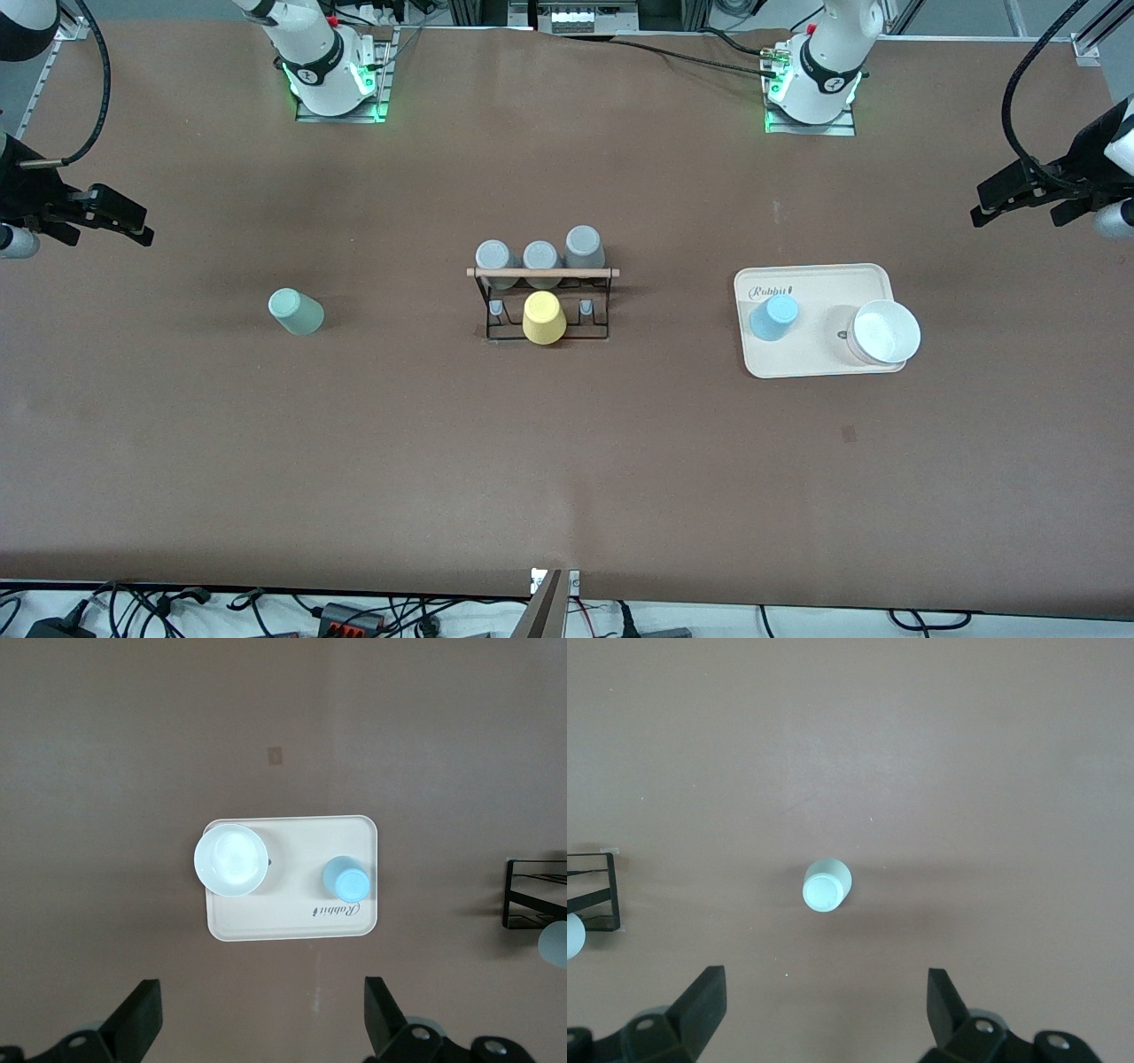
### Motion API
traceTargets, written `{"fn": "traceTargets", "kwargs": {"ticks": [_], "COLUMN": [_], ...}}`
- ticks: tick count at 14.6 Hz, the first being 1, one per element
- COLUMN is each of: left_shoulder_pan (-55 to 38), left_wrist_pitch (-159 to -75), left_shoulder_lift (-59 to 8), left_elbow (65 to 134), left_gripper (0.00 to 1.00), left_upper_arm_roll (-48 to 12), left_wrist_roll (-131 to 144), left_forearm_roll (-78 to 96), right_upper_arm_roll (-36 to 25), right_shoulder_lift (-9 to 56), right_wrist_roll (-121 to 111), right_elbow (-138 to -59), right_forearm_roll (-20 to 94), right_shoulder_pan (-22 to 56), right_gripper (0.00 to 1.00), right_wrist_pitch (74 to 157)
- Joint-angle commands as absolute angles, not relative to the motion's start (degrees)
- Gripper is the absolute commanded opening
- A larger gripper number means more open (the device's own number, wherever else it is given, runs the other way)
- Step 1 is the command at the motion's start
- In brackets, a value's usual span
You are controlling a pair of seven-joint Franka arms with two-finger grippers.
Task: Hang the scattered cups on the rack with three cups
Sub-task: 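Reach the left gripper down to the light blue cup on the tray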
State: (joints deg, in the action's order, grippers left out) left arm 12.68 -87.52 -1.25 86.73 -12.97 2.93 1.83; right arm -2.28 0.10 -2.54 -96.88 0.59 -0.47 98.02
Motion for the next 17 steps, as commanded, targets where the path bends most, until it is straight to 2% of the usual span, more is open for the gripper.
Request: {"fn": "traceTargets", "kwargs": {"ticks": [1, 7, 11, 17], "left_shoulder_pan": [12.83, 12.13, 11.6, 11.34], "left_wrist_pitch": [-86.75, -86.66, -87.79, -105.35], "left_shoulder_lift": [-1.41, -4.03, -7.9, -8.52], "left_elbow": [85.78, 86.66, 89.37, 103.77], "left_gripper": [1.0, 1.0, 1.0, 1.0], "left_upper_arm_roll": [-13.45, -13.71, -17.21, -21.35], "left_wrist_roll": [3.43, 4.47, 8.79, 14.31], "left_forearm_roll": [1.32, 1.67, 2.64, 3.08], "right_upper_arm_roll": [-1.49, -1.58, -1.5, -1.49], "right_shoulder_lift": [-1.32, -1.23, -1.14, -0.97], "right_wrist_roll": [-2.99, -2.99, -2.99, -2.99], "right_elbow": [-97.91, -97.82, -97.82, -97.82], "right_forearm_roll": [-0.26, -0.18, -0.26, -0.18], "right_shoulder_pan": [-1.14, -1.14, -1.14, -1.14], "right_gripper": [1.0, 1.0, 1.0, 1.0], "right_wrist_pitch": [97.56, 97.56, 97.65, 97.56]}}
